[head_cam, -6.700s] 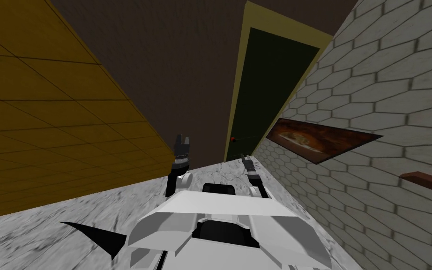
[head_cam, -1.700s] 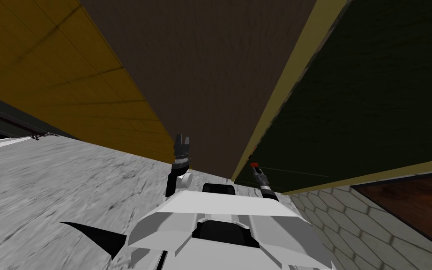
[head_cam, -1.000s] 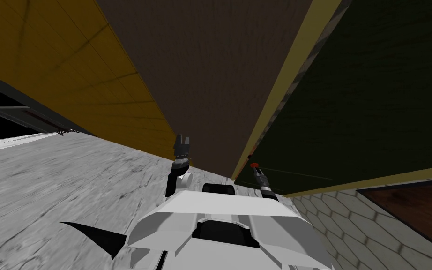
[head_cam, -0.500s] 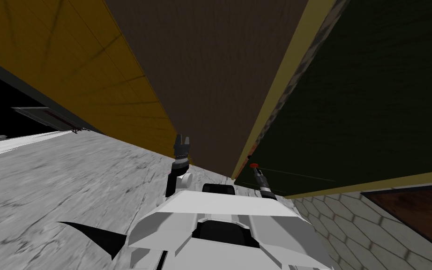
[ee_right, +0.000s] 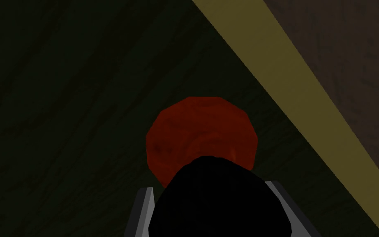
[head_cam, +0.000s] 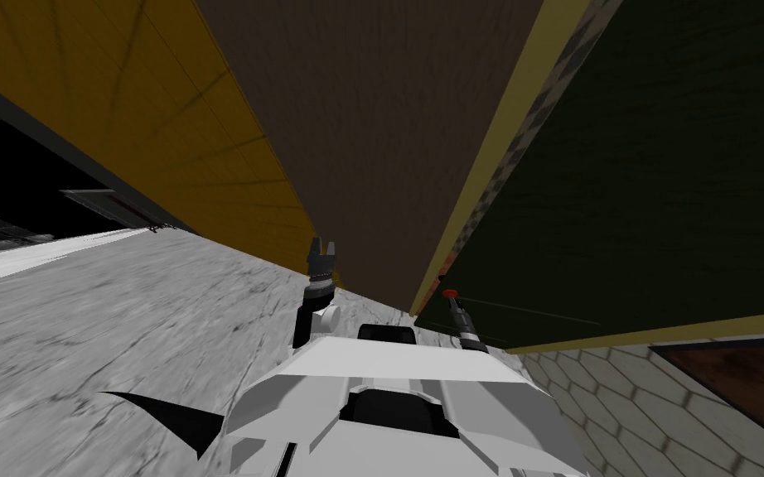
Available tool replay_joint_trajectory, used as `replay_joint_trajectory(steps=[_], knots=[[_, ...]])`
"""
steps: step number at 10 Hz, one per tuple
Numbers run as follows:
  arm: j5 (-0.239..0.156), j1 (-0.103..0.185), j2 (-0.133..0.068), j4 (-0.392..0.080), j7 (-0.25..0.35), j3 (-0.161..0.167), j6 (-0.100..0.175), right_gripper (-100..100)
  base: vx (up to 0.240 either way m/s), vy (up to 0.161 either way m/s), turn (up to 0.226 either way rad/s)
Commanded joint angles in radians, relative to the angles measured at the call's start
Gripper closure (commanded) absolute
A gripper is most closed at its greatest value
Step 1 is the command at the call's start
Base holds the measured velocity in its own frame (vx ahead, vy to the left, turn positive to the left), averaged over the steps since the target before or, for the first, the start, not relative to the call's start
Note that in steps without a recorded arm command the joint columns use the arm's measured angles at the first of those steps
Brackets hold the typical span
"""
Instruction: Pull the door open
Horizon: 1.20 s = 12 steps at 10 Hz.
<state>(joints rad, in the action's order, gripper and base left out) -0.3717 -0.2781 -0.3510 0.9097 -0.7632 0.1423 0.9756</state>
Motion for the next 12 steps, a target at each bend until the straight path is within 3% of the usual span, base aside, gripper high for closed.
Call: replay_joint_trajectory(steps=[1,12], knots=[[-0.008,-0.003,0.013,0.012,0.046,0.019,-0.002,100,-0.029,-0.018,0.025],[-0.086,-0.035,0.024,0.053,0.312,0.06,0.017,100,-0.035,-0.018,0.06]])
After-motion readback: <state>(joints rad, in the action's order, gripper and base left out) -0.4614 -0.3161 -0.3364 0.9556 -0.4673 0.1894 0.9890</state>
